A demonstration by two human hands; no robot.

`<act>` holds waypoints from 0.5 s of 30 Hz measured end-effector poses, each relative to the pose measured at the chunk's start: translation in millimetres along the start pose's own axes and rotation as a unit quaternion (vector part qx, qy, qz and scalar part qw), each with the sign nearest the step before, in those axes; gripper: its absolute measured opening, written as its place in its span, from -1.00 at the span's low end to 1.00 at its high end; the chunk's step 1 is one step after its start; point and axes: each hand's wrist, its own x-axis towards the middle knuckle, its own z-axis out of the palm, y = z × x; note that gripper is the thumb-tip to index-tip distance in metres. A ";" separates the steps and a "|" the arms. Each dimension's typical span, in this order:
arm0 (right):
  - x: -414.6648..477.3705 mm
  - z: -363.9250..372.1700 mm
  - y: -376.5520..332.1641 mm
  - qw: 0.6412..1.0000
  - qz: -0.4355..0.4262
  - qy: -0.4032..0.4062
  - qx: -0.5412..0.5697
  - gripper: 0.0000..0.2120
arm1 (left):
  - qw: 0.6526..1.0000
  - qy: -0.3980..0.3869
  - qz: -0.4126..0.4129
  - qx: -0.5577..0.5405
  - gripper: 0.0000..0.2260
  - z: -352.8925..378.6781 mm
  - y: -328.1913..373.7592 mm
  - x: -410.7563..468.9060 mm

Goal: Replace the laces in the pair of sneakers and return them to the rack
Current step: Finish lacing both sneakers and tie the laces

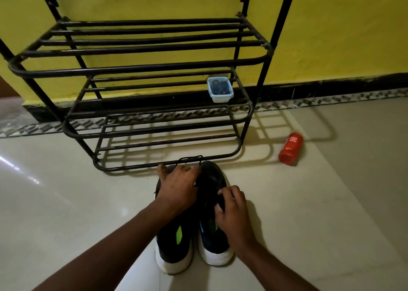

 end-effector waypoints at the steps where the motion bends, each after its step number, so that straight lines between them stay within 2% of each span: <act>1: 0.1 -0.1 -0.1 1.000 0.004 -0.001 0.000 -0.71 | 1.000 -0.019 0.002 -0.023 -0.60 3.3 -0.1 3.3; 4: -0.1 -1.7 -0.6 1.000 0.007 -0.005 -0.008 -0.72 | 0.997 -0.008 0.001 -0.075 -0.67 10.0 -1.3 7.8; 8: 1.2 -10.4 -2.3 1.000 0.017 0.005 -0.007 -0.74 | 0.973 0.103 -0.010 -0.206 -0.91 -1.2 -11.9 5.2; 12: 5.7 -26.2 -20.5 0.997 -0.003 0.024 0.079 -0.70 | 0.944 0.181 0.019 -0.274 -0.98 -31.9 -14.6 -14.1; 15: 22.7 -33.5 -47.3 0.987 0.013 -0.022 0.161 -0.60 | 0.929 0.220 0.033 -0.296 -0.96 -50.1 -11.1 -30.5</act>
